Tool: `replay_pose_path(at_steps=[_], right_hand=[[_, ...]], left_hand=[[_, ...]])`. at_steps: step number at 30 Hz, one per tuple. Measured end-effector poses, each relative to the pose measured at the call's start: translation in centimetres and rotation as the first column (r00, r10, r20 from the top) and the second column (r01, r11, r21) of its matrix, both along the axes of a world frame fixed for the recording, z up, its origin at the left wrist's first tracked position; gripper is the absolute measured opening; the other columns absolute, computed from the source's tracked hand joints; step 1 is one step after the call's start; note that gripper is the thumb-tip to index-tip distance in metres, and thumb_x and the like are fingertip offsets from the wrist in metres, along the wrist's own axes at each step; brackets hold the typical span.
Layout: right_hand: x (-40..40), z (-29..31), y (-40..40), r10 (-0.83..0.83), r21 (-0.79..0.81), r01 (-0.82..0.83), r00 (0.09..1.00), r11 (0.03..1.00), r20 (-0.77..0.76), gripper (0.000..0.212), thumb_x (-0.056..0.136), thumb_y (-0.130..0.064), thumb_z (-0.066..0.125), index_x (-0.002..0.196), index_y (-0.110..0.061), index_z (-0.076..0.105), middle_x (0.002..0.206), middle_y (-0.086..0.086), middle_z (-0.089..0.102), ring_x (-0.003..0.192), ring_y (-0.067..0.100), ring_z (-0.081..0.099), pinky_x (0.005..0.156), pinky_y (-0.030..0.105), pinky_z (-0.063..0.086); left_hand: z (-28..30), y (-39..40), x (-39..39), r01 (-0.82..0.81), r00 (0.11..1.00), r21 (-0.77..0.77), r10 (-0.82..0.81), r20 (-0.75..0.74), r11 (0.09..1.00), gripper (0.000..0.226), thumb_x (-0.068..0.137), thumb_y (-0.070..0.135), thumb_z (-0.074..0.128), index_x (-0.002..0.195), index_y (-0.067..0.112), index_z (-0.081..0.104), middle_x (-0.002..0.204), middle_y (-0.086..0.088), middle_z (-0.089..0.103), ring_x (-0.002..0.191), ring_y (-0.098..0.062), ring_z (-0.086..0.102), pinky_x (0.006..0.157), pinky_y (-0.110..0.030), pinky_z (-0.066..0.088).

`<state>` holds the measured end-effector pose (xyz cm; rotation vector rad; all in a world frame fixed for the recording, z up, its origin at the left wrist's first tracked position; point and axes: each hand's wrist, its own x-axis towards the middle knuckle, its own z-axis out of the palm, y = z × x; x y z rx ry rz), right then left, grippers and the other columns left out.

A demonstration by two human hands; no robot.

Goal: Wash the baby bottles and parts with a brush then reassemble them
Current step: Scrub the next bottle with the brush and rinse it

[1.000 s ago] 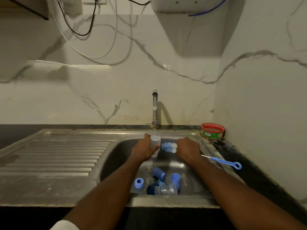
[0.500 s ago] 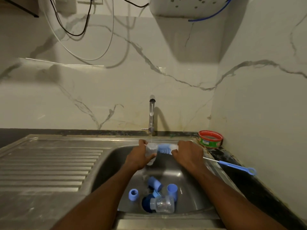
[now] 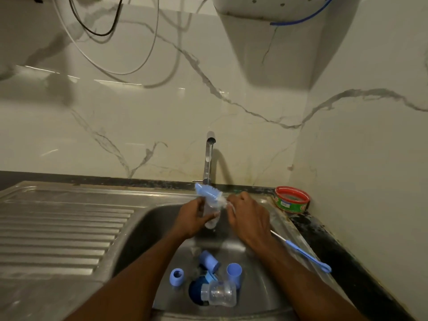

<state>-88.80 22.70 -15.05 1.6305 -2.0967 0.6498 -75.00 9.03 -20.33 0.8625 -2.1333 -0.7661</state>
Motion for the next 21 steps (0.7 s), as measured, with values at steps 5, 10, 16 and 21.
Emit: replay_pose_path(at_steps=[5, 10, 16, 21], right_hand=[[-1.3, 0.2, 0.9, -0.038, -0.036, 0.040, 0.998, 0.999, 0.058, 0.024, 0.096, -0.042, 0.055, 0.116, -0.032, 0.065, 0.110, -0.006, 0.062, 0.090, 0.014, 0.061, 0.071, 0.030, 0.048], [-0.5, 0.1, 0.1, -0.035, 0.010, 0.035, 0.999, 0.999, 0.013, 0.024, 0.100, -0.040, 0.052, 0.120, -0.030, 0.061, 0.110, -0.005, 0.057, 0.086, 0.013, 0.058, 0.066, 0.027, 0.043], [-0.7, -0.3, 0.0, -0.024, 0.014, 0.023, 0.997, 1.000, 0.076, 0.026, 0.099, -0.039, 0.054, 0.123, -0.029, 0.060, 0.111, -0.005, 0.057, 0.088, 0.010, 0.056, 0.074, 0.026, 0.050], [-0.6, -0.2, 0.2, -0.031, 0.026, 0.029, 0.998, 0.999, 0.062, 0.025, 0.100, -0.040, 0.052, 0.121, -0.031, 0.059, 0.109, -0.007, 0.055, 0.085, 0.009, 0.055, 0.069, 0.026, 0.047]], left_hand=[[0.4, 0.0, 0.7, -0.107, 0.993, -0.013, 0.106, -0.049, 0.994, 0.045, 0.090, 0.031, 0.075, 0.130, 0.016, 0.058, 0.120, 0.003, 0.062, 0.105, -0.006, 0.058, 0.074, -0.008, 0.038], [0.3, 0.5, -0.3, -0.042, 0.999, -0.027, 0.042, 0.010, 0.999, 0.054, 0.091, 0.033, 0.074, 0.137, 0.014, 0.054, 0.133, -0.004, 0.062, 0.109, -0.004, 0.053, 0.087, -0.017, 0.041], [-0.2, 0.5, -0.2, -0.007, 1.000, -0.025, 0.007, 0.011, 1.000, 0.051, 0.092, 0.032, 0.073, 0.137, 0.016, 0.053, 0.137, -0.004, 0.060, 0.122, -0.014, 0.057, 0.095, -0.022, 0.043], [-0.7, 0.0, -0.3, 0.001, 1.000, -0.046, -0.002, -0.008, 0.999, 0.054, 0.091, 0.035, 0.074, 0.138, 0.019, 0.051, 0.137, -0.003, 0.060, 0.120, -0.009, 0.056, 0.099, -0.024, 0.044]])
